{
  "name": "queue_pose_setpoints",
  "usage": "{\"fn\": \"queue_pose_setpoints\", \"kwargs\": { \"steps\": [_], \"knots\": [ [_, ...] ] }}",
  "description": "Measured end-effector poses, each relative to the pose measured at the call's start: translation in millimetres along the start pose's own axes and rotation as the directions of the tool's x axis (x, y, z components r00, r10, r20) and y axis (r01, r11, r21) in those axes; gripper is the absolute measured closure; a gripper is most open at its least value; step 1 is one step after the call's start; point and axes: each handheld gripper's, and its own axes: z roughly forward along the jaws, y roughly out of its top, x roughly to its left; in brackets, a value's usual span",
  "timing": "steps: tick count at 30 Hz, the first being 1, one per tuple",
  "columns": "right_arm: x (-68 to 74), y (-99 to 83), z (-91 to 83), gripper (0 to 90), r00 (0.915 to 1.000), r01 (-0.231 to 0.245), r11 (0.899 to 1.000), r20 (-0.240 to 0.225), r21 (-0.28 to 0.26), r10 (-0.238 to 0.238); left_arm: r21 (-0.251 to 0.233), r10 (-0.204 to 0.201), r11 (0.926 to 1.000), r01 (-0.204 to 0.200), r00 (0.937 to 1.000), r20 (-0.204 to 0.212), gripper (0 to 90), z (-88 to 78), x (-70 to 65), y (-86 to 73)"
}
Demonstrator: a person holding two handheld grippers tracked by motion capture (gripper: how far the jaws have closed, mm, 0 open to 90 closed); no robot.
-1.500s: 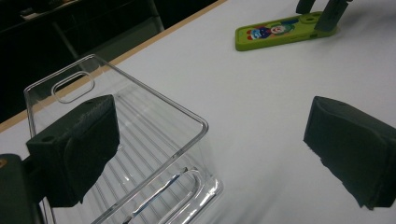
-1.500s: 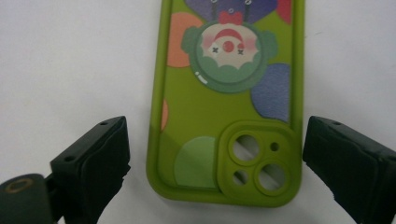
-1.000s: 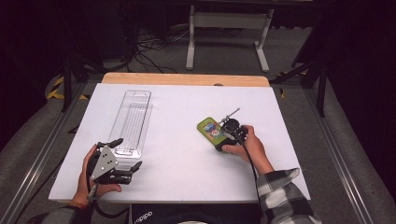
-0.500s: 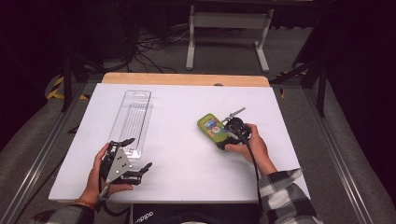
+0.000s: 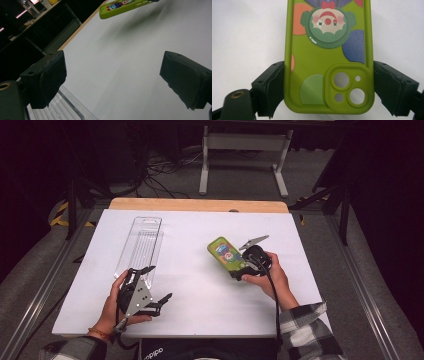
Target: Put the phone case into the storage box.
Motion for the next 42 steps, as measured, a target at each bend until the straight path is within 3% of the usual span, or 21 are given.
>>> {"fn": "queue_pose_setpoints", "kwargs": {
  "steps": [4,11,17,18,21,22,23,25,27,29,31,32,33,34,35,36,37,38,39,41,42],
  "knots": [
    [7.7,3.0,-4.4,16.9,0.9996,0.008,1.0,-0.026,-0.019,-0.008,0.013,0.071,0.9974,-0.071,0.997,-0.029,8.1,7.2,-5.7,7.2],
    [22.7,6.4,-9.4,16.9,0.9965,0.036,0.999,-0.075,-0.038,-0.038,0.0,0.14,0.9901,-0.14,0.9894,-0.04,7.9,19.9,-14.6,20.6],
    [35.8,8.0,-12.8,16.9,0.9906,0.053,0.997,-0.124,-0.056,-0.059,0.019,0.252,0.9676,-0.252,0.9657,-0.06,11.2,34.6,-30.7,31.4],
    [35.8,8.0,-12.8,16.9,0.9906,0.053,0.997,-0.124,-0.056,-0.059,0.019,0.252,0.9676,-0.252,0.9657,-0.06,13.5,34.6,-30.7,31.4],
    [46.4,9.5,-13.5,16.9,0.9859,0.084,0.995,-0.14,-0.057,-0.091,0.027,0.315,0.9491,-0.314,0.9457,-0.08,13.8,40.7,-39.4,37.0],
    [50.2,9.8,-12.7,16.9,0.9842,0.092,0.994,-0.147,-0.052,-0.099,0.027,0.319,0.9478,-0.318,0.9438,-0.087,13.8,42.4,-42.6,38.0],
    [52.6,10.0,-12.0,16.8,0.984,0.097,0.994,-0.146,-0.05,-0.103,0.042,0.354,0.9351,-0.352,0.931,-0.088,13.9,43.5,-43.7,39.9],
    [56.9,10.3,-10.5,16.8,0.9822,0.106,0.993,-0.152,-0.045,-0.111,0.051,0.384,0.9231,-0.381,0.9185,-0.092,14.4,47.1,-48.1,42.0],
    [60.7,10.8,-9.3,16.8,0.9802,0.113,0.993,-0.159,-0.041,-0.119,0.049,0.402,0.9156,-0.399,0.9106,-0.097,14.6,50.2,-52.0,43.2],
    [63.7,11.3,-8.2,16.8,0.9783,0.122,0.992,-0.163,-0.041,-0.128,0.055,0.432,0.9017,-0.429,0.896,-0.102,15.4,51.0,-55.3,44.3],
    [67.3,12.1,-6.5,16.8,0.9767,0.126,0.991,-0.17,-0.042,-0.131,0.053,0.445,0.8953,-0.442,0.8887,-0.108,17.4,52.0,-57.4,44.7],
    [69.2,12.5,-5.7,16.8,0.9759,0.129,0.991,-0.172,-0.039,-0.134,0.065,0.46,0.8877,-0.456,0.8805,-0.113,19.1,53.5,-60.7,44.6],
    [69.2,12.5,-5.7,16.8,0.9759,0.129,0.991,-0.172,-0.039,-0.134,0.065,0.46,0.8877,-0.456,0.8805,-0.113,20.6,53.5,-60.7,44.6],
    [70.5,12.6,-5.0,16.8,0.9753,0.133,0.99,-0.173,-0.036,-0.137,0.064,0.485,0.8746,-0.481,0.8661,-0.122,20.6,55.2,-62.4,45.0],
    [72.7,12.6,-3.8,16.7,0.9741,0.137,0.99,-0.177,-0.035,-0.141,0.066,0.5,0.866,-0.496,0.8573,-0.122,24.0,56.3,-64.0,45.5],
    [74.1,12.7,-3.2,16.7,0.9725,0.143,0.989,-0.181,-0.033,-0.147,0.073,0.511,0.8594,-0.506,0.85,-0.126,27.1,57.1,-65.3,46.1],
    [75.2,12.8,-2.8,16.7,0.9724,0.143,0.989,-0.182,-0.031,-0.146,0.08,0.514,0.8575,-0.508,0.848,-0.127,31.0,57.9,-66.8,46.0],
    [75.7,12.8,-2.4,16.7,0.972,0.144,0.989,-0.182,-0.032,-0.148,0.086,0.531,0.8471,-0.524,0.8381,-0.124,34.9,58.4,-67.9,46.5],
    [76.3,12.9,-2.1,16.7,0.9714,0.142,0.989,-0.187,-0.033,-0.146,0.09,0.537,0.8433,-0.53,0.8341,-0.125,38.0,58.7,-69.1,46.5],
    [77.5,13.1,-1.3,16.7,0.9696,0.143,0.989,-0.196,-0.031,-0.146,0.112,0.572,0.8198,-0.562,0.8098,-0.129,42.0,61.5,-73.4,46.8],
    [78.8,13.2,-0.8,16.7,0.9696,0.144,0.989,-0.195,-0.03,-0.147,0.114,0.583,0.8124,-0.572,0.8024,-0.128,45.9,62.1,-75.2,46.8]
  ]
}}
